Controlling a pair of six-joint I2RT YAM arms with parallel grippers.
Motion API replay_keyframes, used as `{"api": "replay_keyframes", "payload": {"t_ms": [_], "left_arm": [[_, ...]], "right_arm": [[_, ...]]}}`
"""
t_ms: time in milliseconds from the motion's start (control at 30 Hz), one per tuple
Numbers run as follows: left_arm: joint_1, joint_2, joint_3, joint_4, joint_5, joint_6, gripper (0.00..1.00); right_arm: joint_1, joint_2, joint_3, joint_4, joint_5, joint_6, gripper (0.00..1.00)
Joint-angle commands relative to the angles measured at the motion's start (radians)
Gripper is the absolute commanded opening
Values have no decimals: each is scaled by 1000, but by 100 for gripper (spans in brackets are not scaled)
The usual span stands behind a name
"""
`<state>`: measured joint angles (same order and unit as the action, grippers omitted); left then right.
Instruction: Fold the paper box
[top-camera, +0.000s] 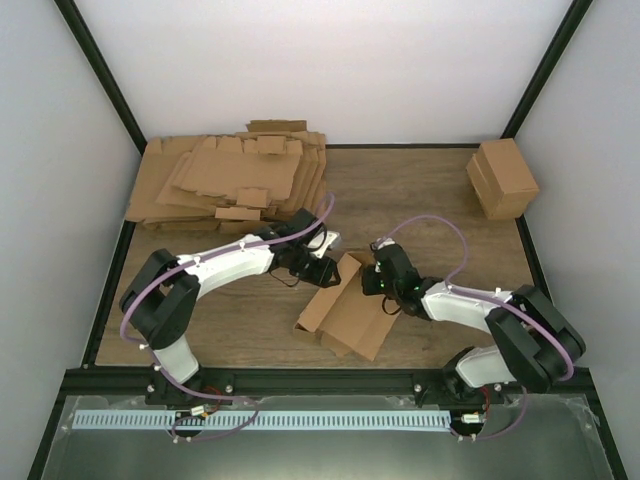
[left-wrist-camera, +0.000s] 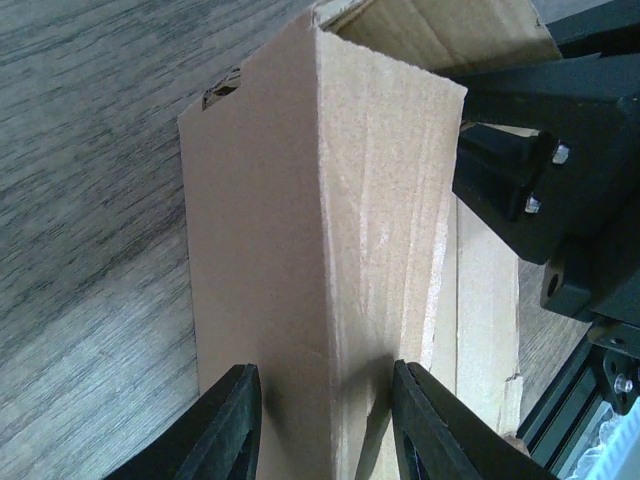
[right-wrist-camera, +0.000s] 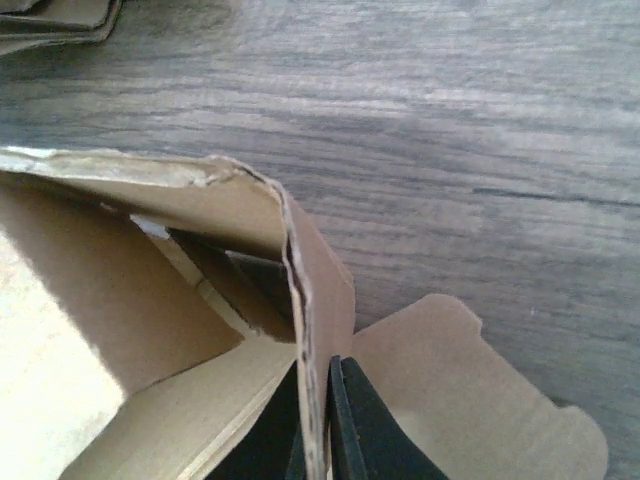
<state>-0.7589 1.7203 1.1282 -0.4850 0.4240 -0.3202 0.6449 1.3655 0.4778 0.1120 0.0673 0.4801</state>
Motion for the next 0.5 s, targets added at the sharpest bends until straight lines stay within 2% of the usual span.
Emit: {"api": "replay_keyframes", "payload": {"t_ms": [0, 167, 333, 400, 467], "left_arm": [[9, 7, 9, -25, -21, 13, 38], [10, 10, 8, -16, 3, 10, 38], [39, -4, -19, 34, 68, -32, 39], [54, -15, -27, 45, 90, -39, 39], [60, -16, -21, 34, 90, -32, 39]], "right_arm": [[10, -15, 25, 17, -71, 7, 6], [10, -97, -31, 104, -225, 27, 18], [5, -164, -83, 144, -205, -4, 29], [-17, -179, -88, 144, -236, -4, 32], [-44, -198, -93, 150, -282, -1, 40]]}}
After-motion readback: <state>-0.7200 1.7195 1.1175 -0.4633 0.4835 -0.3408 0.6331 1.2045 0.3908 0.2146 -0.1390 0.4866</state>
